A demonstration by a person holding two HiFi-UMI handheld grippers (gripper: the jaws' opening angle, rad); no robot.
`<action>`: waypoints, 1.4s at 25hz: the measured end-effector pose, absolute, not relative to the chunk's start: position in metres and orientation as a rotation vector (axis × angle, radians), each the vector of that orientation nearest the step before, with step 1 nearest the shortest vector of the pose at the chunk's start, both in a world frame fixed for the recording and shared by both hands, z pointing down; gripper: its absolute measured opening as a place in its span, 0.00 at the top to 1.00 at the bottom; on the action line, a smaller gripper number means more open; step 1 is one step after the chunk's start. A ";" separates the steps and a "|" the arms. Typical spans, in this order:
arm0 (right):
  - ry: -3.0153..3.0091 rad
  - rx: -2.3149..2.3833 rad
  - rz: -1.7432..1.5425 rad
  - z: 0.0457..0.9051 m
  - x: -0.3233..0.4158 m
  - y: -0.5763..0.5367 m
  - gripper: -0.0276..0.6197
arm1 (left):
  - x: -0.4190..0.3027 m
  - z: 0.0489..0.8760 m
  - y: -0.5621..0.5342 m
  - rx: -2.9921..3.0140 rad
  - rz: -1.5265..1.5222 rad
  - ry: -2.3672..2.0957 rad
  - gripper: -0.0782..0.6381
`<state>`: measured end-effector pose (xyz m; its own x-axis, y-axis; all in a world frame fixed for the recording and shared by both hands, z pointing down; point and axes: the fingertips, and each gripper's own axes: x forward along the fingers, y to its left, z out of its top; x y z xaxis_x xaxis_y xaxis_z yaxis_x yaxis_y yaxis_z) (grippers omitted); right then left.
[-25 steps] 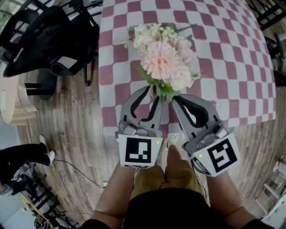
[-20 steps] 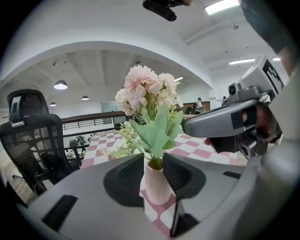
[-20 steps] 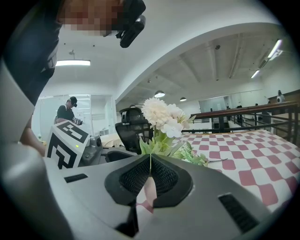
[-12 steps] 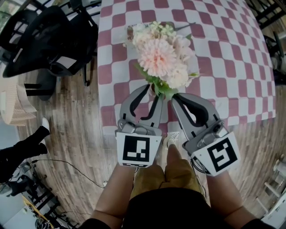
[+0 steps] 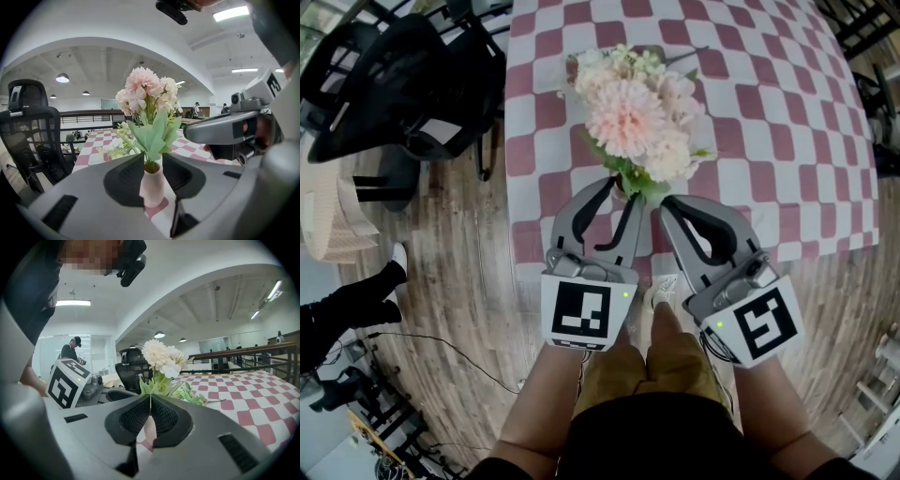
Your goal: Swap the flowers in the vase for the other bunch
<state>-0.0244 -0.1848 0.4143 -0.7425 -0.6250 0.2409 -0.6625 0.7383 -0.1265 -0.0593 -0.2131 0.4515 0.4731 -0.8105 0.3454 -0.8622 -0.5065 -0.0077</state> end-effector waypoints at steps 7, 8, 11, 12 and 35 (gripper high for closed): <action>-2.759 1.037 0.295 0.411 -0.019 -0.181 0.91 | -0.053 0.449 -0.209 2.565 0.457 -1.438 0.72; -2.759 1.039 0.293 0.410 -0.019 -0.181 0.91 | -0.052 0.448 -0.209 2.567 0.459 -1.433 0.72; -2.761 1.038 0.289 0.408 -0.018 -0.179 0.91 | -0.051 0.449 -0.206 2.561 0.476 -1.418 0.74; -2.762 1.039 0.289 0.408 -0.018 -0.178 0.91 | -0.051 0.450 -0.205 2.556 0.482 -1.414 0.75; -2.747 1.082 0.238 0.396 -0.005 -0.160 0.91 | -0.054 0.428 -0.189 2.546 0.476 -1.462 0.85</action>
